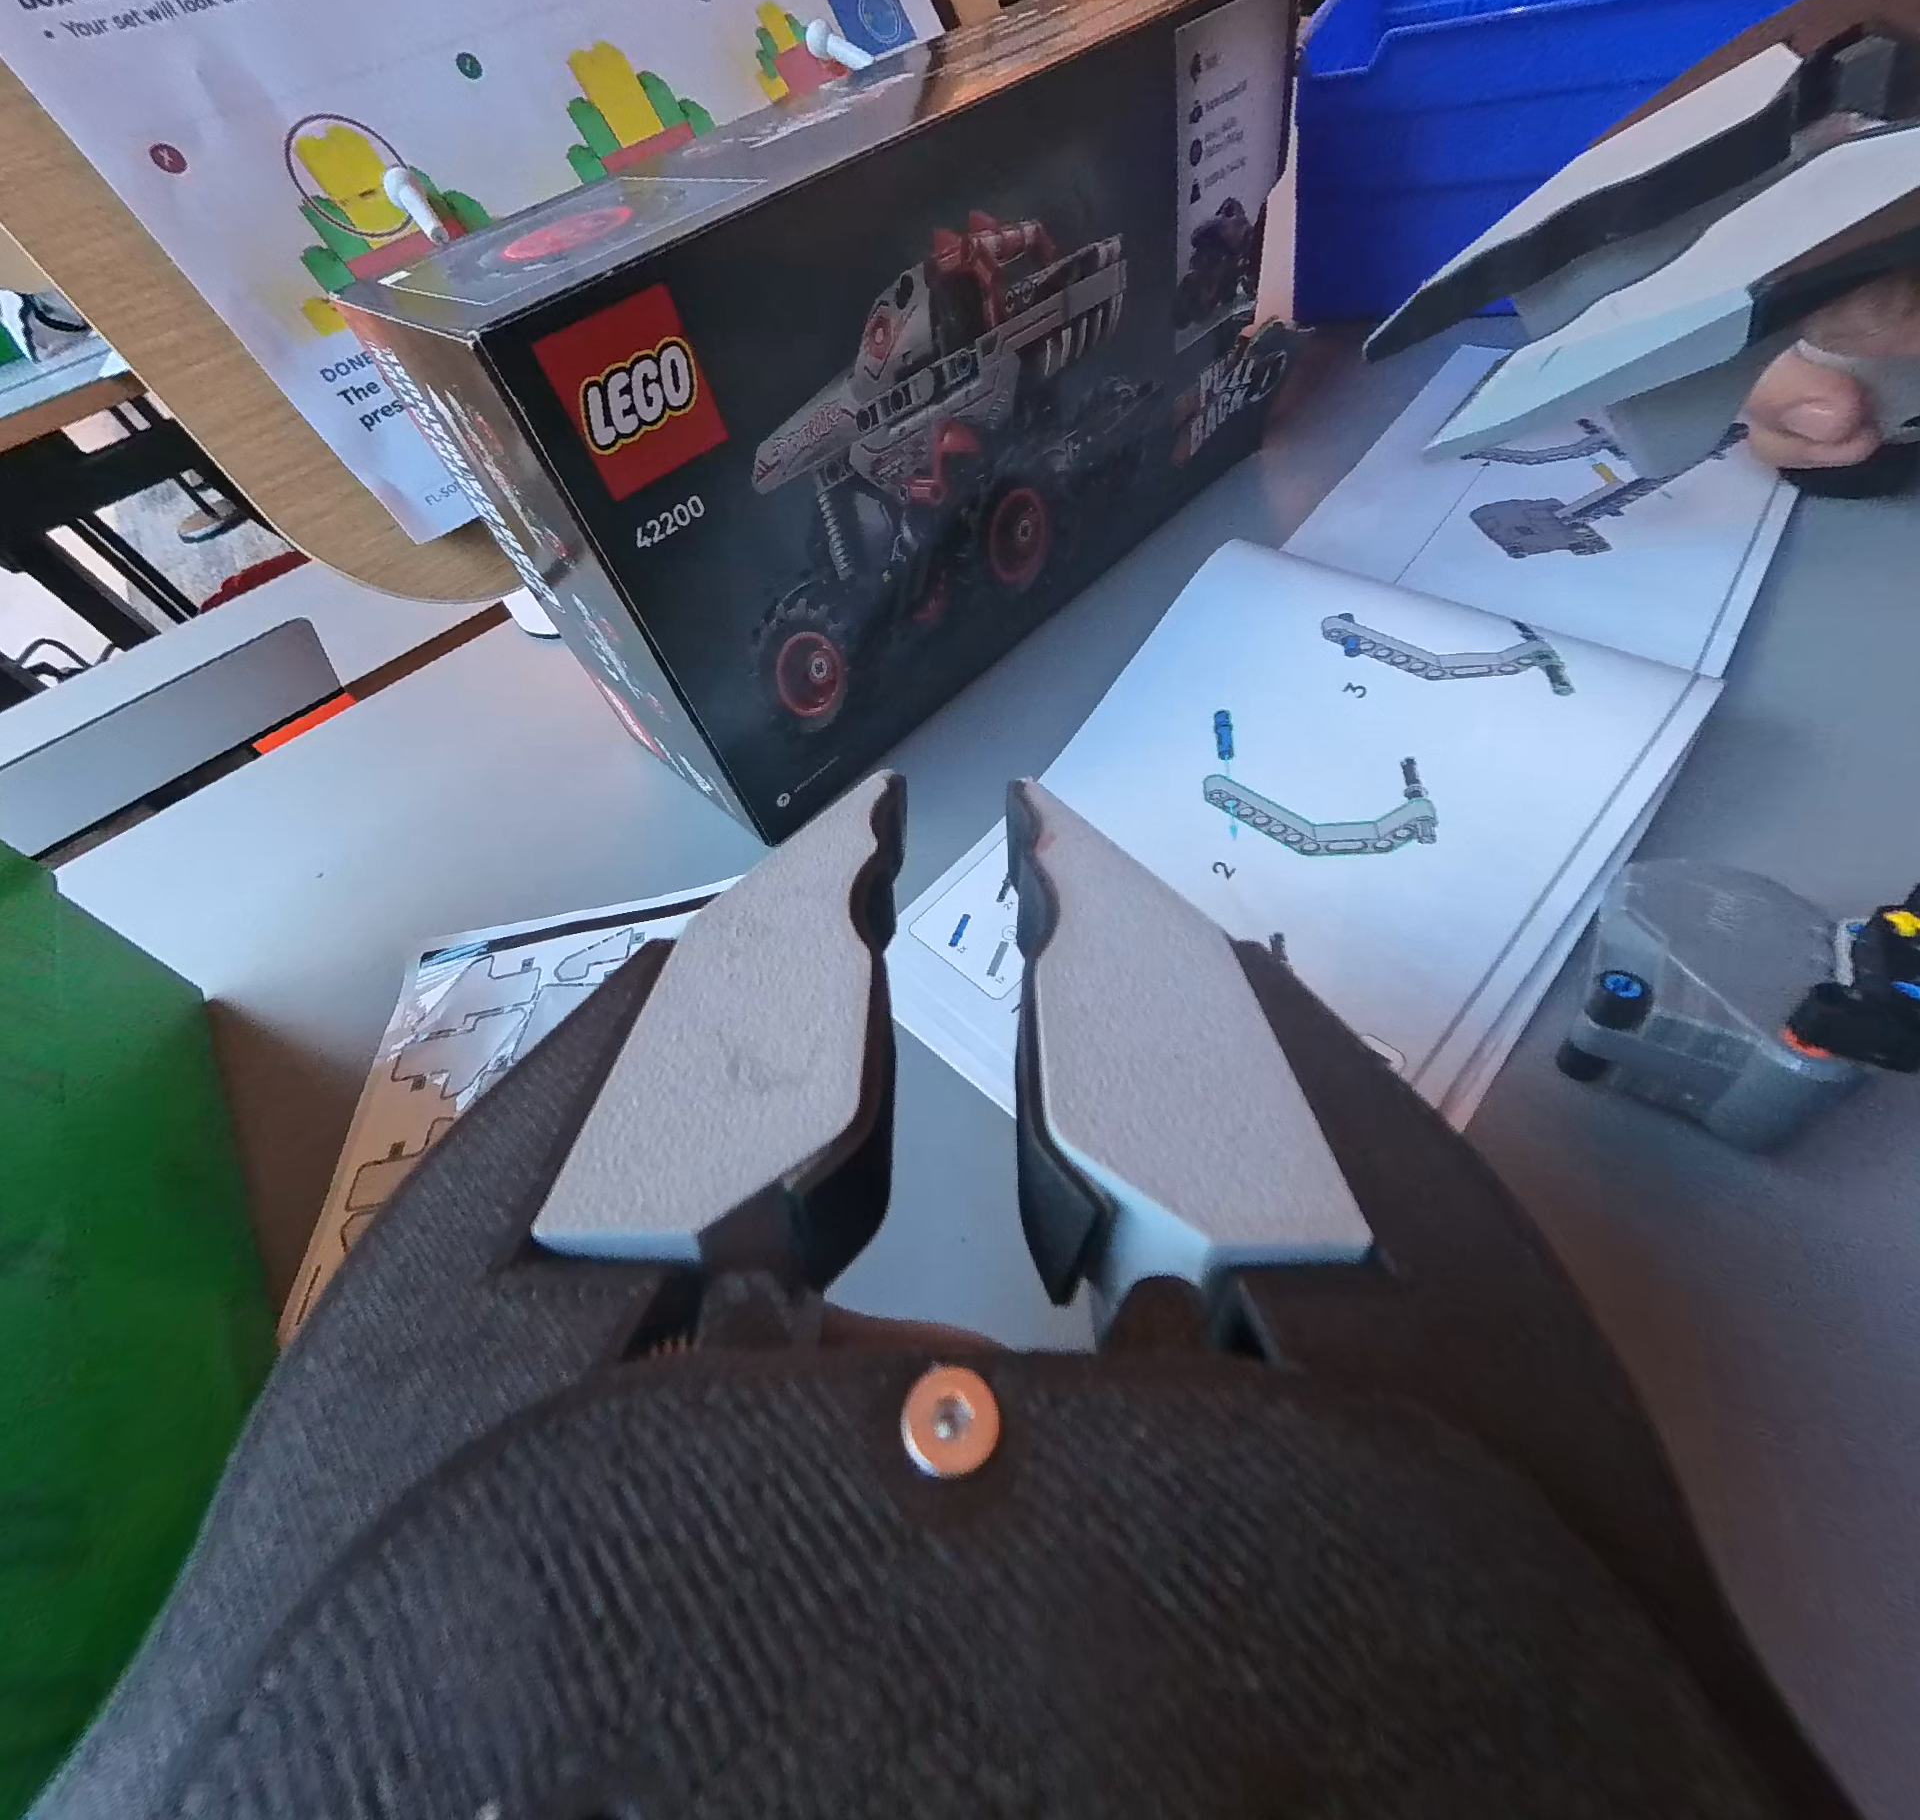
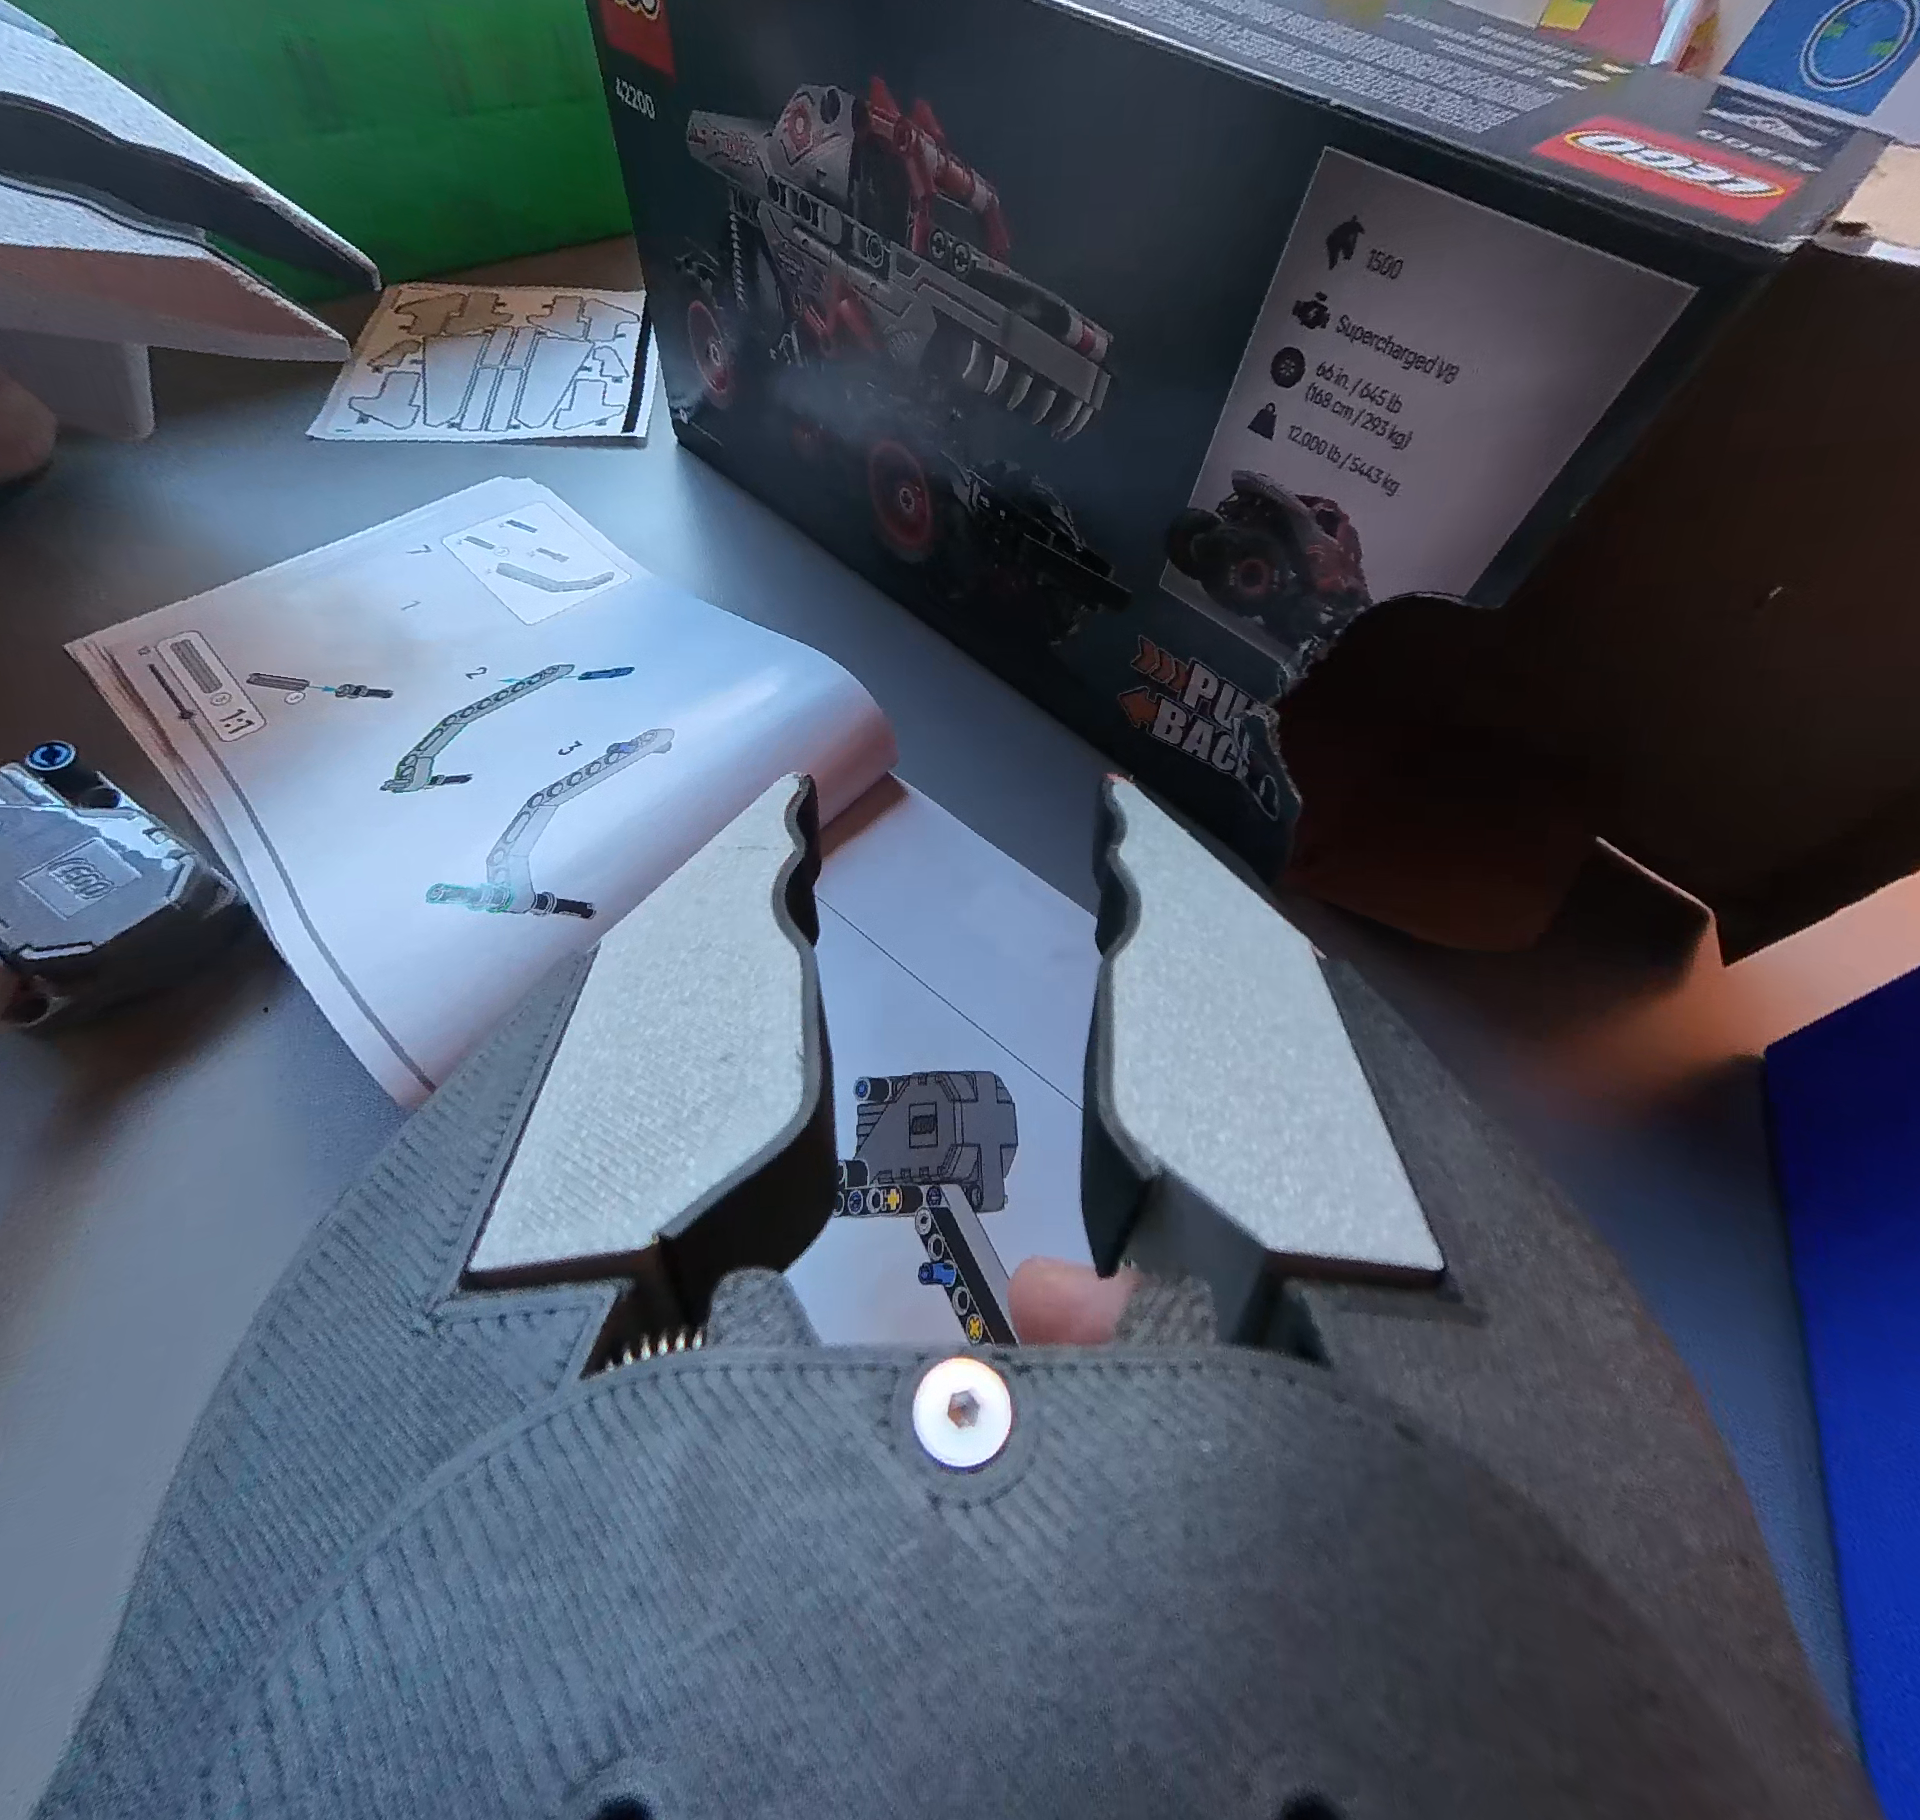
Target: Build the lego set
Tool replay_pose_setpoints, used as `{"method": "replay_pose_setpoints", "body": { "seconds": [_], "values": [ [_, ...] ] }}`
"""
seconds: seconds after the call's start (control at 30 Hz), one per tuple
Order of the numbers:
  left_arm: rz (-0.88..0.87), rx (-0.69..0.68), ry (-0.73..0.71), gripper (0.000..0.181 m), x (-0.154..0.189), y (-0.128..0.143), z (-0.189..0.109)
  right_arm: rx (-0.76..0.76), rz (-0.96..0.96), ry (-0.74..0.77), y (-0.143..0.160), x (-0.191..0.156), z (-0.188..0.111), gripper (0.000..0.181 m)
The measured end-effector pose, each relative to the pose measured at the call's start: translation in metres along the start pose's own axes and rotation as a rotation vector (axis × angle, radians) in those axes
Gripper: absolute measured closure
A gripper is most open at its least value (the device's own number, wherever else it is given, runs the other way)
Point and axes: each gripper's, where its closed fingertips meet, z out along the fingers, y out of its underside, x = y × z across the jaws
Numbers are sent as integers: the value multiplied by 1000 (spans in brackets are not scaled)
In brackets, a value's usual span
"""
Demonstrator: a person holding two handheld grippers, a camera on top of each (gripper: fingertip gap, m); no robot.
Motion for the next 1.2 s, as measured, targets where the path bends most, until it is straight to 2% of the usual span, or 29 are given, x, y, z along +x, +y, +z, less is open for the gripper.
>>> {"method": "replay_pose_setpoints", "body": {
  "seconds": [0.37, 0.53, 0.6, 0.63, 0.73, 0.8, 0.83, 0.87, 0.93, 1.0, 1.17, 1.2],
  "values": [
    [-9, 0, 16, 162, 5, -1, 0, -23, -24, 10, 3, -1, 2, 131],
    [-97, 86, 143, 150, 24, -29, -18, -24, -34, 28, 3, 0, 2, 131],
    [-124, 100, 108, 151, 7, -46, -36, -19, -33, 36, 2, 1, 1, 131],
    [-128, 104, 48, 153, -12, -55, -49, -19, -32, 36, 2, 1, 1, 131],
    [-76, 63, -214, 161, -103, -71, -98, -17, -32, 28, 3, 0, 0, 133],
    [-61, -110, -370, 166, -170, -47, -122, -18, -32, 23, 3, -1, 0, 134],
    [-83, -218, -380, 168, -192, -27, -126, -21, -31, 20, 3, -1, 1, 134],
    [-120, -311, -344, 163, -206, -7, -123, -24, -30, 18, 3, -1, 1, 135],
    [-185, -465, -266, 152, -222, 31, -111, -33, -27, 15, 5, -1, 2, 136],
    [-191, -589, -282, 141, -241, 63, -103, -41, -23, 14, 6, -1, 3, 136],
    [-156, -822, -216, 142, -248, 118, -93, -34, -23, 24, 5, 0, 2, 137],
    [-148, -838, -186, 147, -246, 122, -90, -36, -22, 22, 5, 0, 2, 137]
  ]
}}
